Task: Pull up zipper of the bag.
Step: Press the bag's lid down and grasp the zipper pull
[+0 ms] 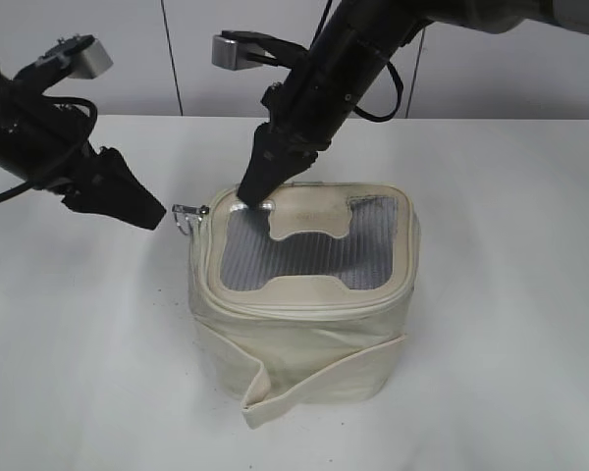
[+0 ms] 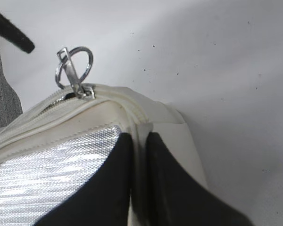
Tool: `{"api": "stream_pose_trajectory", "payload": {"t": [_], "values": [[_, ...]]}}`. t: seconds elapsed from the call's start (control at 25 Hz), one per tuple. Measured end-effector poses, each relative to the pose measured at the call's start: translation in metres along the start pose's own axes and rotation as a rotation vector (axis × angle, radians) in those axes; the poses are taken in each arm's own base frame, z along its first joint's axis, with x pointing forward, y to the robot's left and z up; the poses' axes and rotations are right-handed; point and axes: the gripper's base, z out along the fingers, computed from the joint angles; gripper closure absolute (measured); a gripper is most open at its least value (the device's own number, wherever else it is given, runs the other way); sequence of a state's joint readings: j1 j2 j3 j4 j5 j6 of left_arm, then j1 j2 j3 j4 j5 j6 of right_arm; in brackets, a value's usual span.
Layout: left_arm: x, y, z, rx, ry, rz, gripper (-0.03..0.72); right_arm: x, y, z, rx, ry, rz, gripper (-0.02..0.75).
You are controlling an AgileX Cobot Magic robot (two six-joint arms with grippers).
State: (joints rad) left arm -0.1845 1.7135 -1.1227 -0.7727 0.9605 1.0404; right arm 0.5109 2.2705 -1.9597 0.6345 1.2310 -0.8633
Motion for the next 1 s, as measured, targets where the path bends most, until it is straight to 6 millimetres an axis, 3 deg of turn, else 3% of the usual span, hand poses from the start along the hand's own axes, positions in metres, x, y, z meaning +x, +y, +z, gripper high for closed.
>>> {"api": "stream_pose_trajectory", "payload": {"t": [0.32,0.56,0.64,0.76,0.92,1.0], "values": [[-0.011,-0.027,0.021,-0.011,0.029,0.046,0.133,0.0,0.0,0.0,0.002,0.002,-0.001,0.676],[-0.014,-0.018,0.03,-0.057,0.002,-0.041,0.137,0.0,0.0,0.0,0.003,0.003,-0.002,0.676],[-0.012,-0.016,0.034,-0.05,0.009,-0.058,0.171,0.0,0.001,0.0,0.004,0.004,-0.002,0.676],[-0.012,-0.016,0.037,-0.036,0.017,-0.068,0.314,0.0,0.001,0.0,0.006,0.006,-0.003,0.677],[-0.011,-0.018,0.037,-0.022,0.029,-0.065,0.582,0.0,0.0,0.0,0.006,0.007,-0.003,0.677],[-0.009,-0.017,0.039,-0.031,0.041,-0.053,0.674,0.0,0.001,-0.001,0.007,0.006,-0.001,0.677]]}}
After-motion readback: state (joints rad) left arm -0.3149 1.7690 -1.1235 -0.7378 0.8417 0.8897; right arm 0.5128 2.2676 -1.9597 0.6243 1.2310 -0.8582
